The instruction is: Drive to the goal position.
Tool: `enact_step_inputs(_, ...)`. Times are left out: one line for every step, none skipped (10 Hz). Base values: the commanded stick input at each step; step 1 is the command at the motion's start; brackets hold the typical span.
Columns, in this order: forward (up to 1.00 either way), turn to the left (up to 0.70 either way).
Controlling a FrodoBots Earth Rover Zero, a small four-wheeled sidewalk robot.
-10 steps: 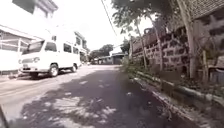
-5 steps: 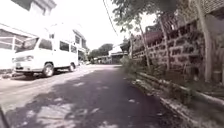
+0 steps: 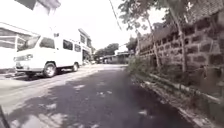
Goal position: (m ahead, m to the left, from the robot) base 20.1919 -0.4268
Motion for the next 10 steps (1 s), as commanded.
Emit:
enact_step_inputs(0.70,0.00)
enact_step_inputs(0.70,0.00)
enact_step_inputs(0.70,0.00)
enact_step_inputs(0.70,0.00)
enact_step_inputs(0.70,0.00)
enact_step_inputs(0.70,0.00)
enact_step_inputs(0.70,0.00)
enact_step_inputs(0.70,0.00)
enact_step_inputs(0.70,0.00)
enact_step_inputs(0.70,0.00)
